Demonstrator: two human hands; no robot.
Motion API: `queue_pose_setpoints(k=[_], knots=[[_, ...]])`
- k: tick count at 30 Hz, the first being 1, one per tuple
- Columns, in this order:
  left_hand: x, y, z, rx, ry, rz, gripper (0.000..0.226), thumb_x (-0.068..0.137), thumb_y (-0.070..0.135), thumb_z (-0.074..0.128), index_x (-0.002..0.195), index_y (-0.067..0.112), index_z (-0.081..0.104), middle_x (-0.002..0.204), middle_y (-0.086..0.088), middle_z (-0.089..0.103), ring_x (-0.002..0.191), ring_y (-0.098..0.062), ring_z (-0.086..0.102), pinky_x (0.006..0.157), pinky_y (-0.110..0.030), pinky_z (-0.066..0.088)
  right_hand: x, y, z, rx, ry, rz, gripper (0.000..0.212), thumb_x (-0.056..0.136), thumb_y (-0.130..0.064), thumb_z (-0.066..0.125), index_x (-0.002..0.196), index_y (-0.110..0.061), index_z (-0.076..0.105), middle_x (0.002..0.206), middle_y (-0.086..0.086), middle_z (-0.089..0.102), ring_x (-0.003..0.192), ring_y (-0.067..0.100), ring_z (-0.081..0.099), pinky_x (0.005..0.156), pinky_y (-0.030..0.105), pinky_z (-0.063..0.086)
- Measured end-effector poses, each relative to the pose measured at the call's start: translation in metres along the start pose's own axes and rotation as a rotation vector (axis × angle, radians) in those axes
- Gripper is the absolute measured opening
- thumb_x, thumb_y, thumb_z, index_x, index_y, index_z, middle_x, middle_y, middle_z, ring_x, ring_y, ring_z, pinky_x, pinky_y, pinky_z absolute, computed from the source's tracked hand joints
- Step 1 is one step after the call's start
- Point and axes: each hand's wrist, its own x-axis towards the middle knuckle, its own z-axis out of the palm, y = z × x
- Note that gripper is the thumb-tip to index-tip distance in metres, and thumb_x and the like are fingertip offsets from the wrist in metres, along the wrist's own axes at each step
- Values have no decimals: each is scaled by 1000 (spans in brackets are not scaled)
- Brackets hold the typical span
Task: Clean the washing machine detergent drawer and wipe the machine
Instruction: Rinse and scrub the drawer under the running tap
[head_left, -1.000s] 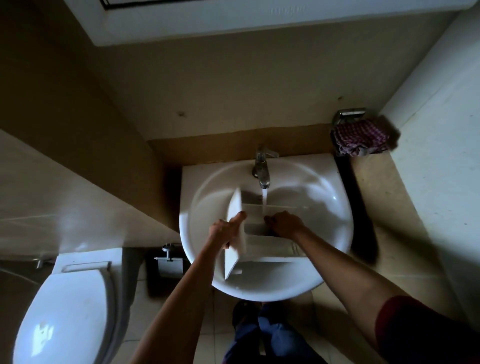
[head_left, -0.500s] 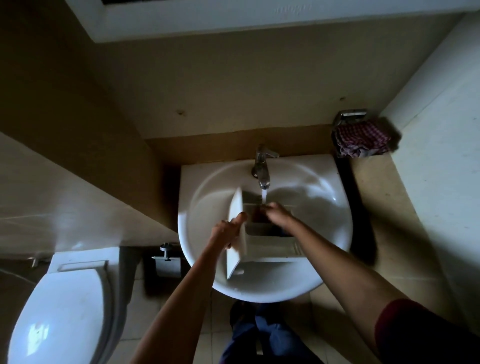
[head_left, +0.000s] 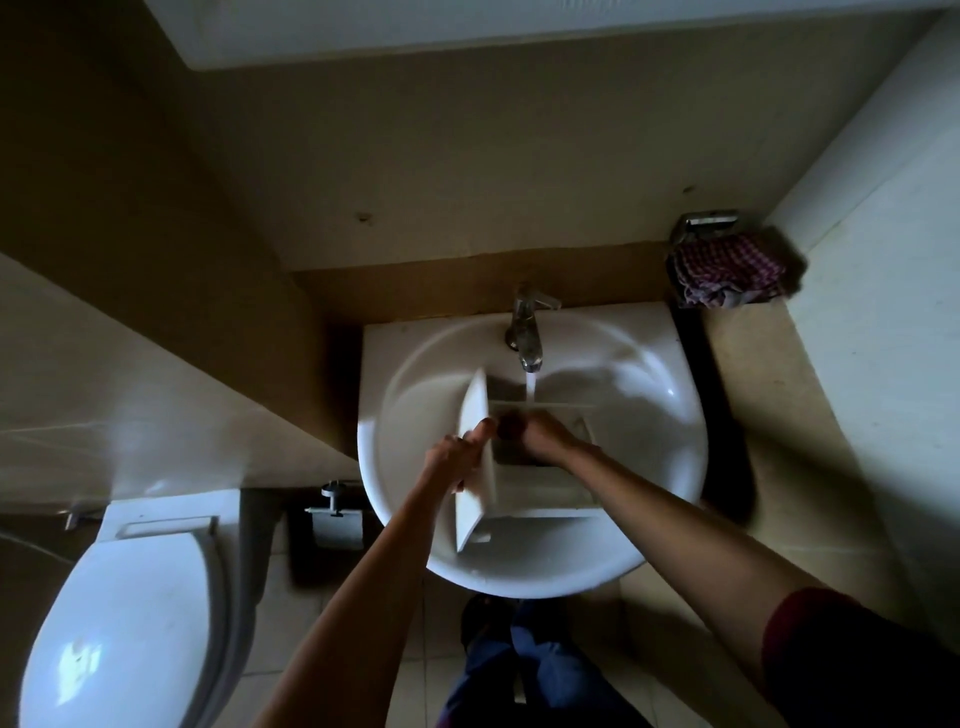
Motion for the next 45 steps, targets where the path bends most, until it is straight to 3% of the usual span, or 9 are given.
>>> queue_pose_setpoints(k=[2,7,14,24,27,31,36,40,45], knots=[[1,-1,-1,-25,2,-20,83,82,71,51,107,-7,63,105,-29,66,97,-38,66,85,-42,54,-18,3,-1,-255,-193,-54,40,94,-51,47,126,-30,58,133,-1,57,122,24,52,99,34,41],[-1,-2,1,-41,-2,-35,92,76,77,51,110,-7,62,104,-28,67,96,-38,67,84,-43,54,-10,37,-27,-418,-70,304,60,97,-58,26,130,-19,56,138,11,52,123,29,50,100,35,37],[2,-1,1,0,9,-9,91,81,75,47,111,-10,61,110,-33,63,100,-41,64,88,-46,52,2,-12,-5,-149,-248,329,55,101,-45,31,141,-8,41,145,12,42,131,29,41,108,35,31],[8,-3,3,11,11,-37,87,80,73,50,118,-4,61,111,-29,64,99,-39,65,81,-46,55,5,15,-22,20,-112,34,14,91,-26,60,90,-17,70,92,3,69,86,15,63,78,27,49],[10,-3,3,4,22,-43,87,81,72,50,115,-7,62,110,-29,65,96,-38,67,80,-43,56,15,5,-37,395,27,137,18,93,-17,57,76,-13,65,68,3,65,57,11,61,61,26,49],[11,-2,2,15,-1,-62,90,83,72,47,116,-10,60,107,-30,65,95,-39,67,81,-43,55,24,-18,-47,1521,108,385,20,99,-7,38,90,-1,56,81,12,59,63,16,63,49,21,54],[9,-2,2,39,-7,-29,88,86,69,44,115,-13,58,107,-36,62,89,-43,67,73,-42,53,35,-17,-35,1794,128,441,24,100,-3,31,89,1,52,74,14,59,69,17,56,44,19,51],[8,-2,2,7,-5,-13,91,84,71,46,111,-15,59,108,-36,61,92,-45,66,75,-48,54,21,-13,-22,1562,19,430,29,101,-11,38,79,-6,57,58,6,64,50,14,63,46,21,52],[4,1,2,23,-7,-12,82,87,69,44,115,-5,61,112,-33,63,99,-42,65,81,-46,55,-6,6,6,166,-35,-58,13,91,-17,54,86,-16,66,90,8,68,87,23,63,77,31,48]])
